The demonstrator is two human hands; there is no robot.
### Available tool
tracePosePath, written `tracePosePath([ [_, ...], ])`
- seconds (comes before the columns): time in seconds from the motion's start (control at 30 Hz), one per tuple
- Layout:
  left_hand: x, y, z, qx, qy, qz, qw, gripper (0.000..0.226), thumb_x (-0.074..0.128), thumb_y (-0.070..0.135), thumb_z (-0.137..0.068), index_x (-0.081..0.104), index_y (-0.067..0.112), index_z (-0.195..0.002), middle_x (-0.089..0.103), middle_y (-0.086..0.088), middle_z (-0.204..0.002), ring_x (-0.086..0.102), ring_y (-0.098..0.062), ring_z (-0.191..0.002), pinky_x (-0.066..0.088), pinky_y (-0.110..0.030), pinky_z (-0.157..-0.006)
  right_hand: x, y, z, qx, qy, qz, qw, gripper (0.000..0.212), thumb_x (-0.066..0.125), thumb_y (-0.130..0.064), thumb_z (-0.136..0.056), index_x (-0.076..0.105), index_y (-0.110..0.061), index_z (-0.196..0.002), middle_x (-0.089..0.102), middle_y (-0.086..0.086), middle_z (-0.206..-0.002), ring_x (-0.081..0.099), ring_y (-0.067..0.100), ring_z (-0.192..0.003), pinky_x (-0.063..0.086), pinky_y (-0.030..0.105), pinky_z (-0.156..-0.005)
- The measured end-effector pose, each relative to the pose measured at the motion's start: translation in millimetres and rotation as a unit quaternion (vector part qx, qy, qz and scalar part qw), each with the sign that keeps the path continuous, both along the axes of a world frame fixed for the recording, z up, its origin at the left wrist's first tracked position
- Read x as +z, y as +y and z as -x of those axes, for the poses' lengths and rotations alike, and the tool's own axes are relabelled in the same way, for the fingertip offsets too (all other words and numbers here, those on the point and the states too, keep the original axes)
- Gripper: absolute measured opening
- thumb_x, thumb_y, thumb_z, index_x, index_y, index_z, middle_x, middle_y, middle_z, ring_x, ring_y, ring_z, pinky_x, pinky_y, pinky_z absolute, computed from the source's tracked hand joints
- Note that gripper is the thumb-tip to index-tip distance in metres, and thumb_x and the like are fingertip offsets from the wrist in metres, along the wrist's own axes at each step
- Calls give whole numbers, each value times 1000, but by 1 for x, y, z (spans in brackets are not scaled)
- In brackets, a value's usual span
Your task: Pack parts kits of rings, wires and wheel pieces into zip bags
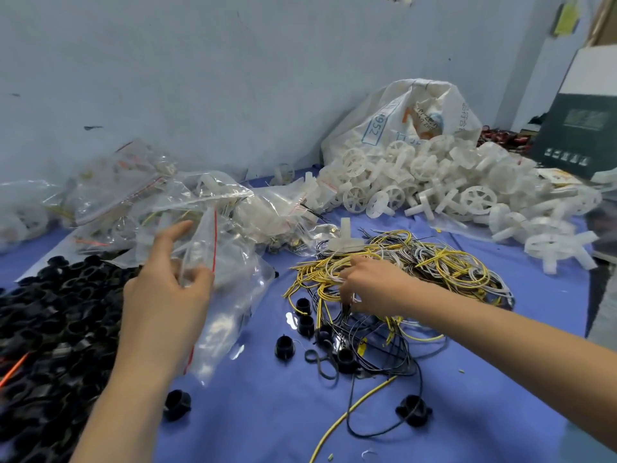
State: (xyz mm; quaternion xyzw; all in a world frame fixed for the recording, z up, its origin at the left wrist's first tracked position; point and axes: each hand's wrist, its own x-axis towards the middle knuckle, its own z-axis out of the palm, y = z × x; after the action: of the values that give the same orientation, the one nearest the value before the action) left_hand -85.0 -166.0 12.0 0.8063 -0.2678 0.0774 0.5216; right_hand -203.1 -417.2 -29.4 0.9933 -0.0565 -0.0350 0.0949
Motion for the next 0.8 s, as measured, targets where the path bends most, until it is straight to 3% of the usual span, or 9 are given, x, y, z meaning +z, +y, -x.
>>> tracePosePath([
  [0.2, 4, 5, -4, -55, 45, -6, 997, 39, 44, 4, -86, 55, 40, -99, 71, 4, -66, 59, -13, -45, 49, -33, -51, -6, -3, 5, 46, 3, 38, 998, 19, 56, -27, -86, 63, -20, -103, 55, -6, -106, 40, 19, -109, 50, 35, -78],
  [0.3, 9, 11, -4, -107, 48, -46, 992, 56, 49, -2, -84, 57, 46, -109, 72, 2, -69, 62, -11, -49, 51, -26, -50, 8, 0, 1, -1, -75, -71, 995, 14, 63, -20, -81, 51, -18, -87, 55, 0, -102, 50, 19, -97, 49, 29, -76],
  [0.4, 16, 16, 0, -157, 17, -69, 985, 83, 51, -8, -85, 40, 65, -124, 67, 16, -92, 67, 7, -71, 47, -7, -54, 38, 3, -7, -62, -282, -226, 930, 18, 61, -5, -80, 46, -14, -82, 52, 3, -70, 46, 19, -61, 40, 33, -56],
  [0.47, 20, 18, 1, -164, -14, -56, 985, 82, 55, -7, -85, 41, 68, -117, 64, 19, -103, 65, 11, -87, 53, -15, -62, 63, 5, -10, -71, -372, -285, 881, 22, 53, 0, -84, 51, -14, -101, 55, 11, -66, 38, 14, -49, 35, 28, -50],
  [0.5, 21, 19, 1, -160, -25, -52, 985, 74, 56, -5, -85, 48, 63, -111, 67, 17, -101, 65, 12, -89, 55, -20, -67, 73, 6, -11, -68, -386, -292, 872, 38, 48, 1, -85, 50, -18, -118, 57, 14, -68, 38, 13, -47, 34, 26, -48],
  [0.57, 19, 17, 0, -143, -52, -58, 987, 52, 57, -2, -86, 62, 50, -91, 70, 17, -83, 65, 11, -80, 48, -11, -68, 87, 10, -13, -61, -369, -259, 891, 64, 44, 1, -86, 34, -26, -142, 57, 8, -70, 39, 12, -45, 36, 26, -48],
  [0.63, 17, 14, 1, -133, -69, -57, 987, 40, 61, 2, -86, 68, 40, -76, 70, 16, -70, 65, 5, -64, 41, -5, -58, 92, 15, -12, -70, -341, -174, 921, 70, 46, -3, -87, 21, -21, -149, 52, 1, -65, 42, 14, -49, 33, 29, -52],
  [0.7, 18, 13, 3, -146, -60, -50, 986, 35, 67, 5, -82, 68, 39, -77, 71, 17, -73, 66, -4, -60, 47, -15, -58, 93, 21, -8, -73, -308, -69, 946, 58, 46, -9, -89, 32, -16, -145, 58, 5, -71, 52, 24, -64, 33, 32, -66],
  [0.8, 18, 11, 9, -187, -37, -69, 979, 37, 81, 12, -71, 65, 43, -82, 69, 20, -75, 58, -7, -49, 48, -28, -59, 90, 23, -2, -39, -285, 42, 957, 33, 41, -16, -94, 52, -17, -125, 67, 2, -108, 56, 26, -100, 33, 39, -93],
])
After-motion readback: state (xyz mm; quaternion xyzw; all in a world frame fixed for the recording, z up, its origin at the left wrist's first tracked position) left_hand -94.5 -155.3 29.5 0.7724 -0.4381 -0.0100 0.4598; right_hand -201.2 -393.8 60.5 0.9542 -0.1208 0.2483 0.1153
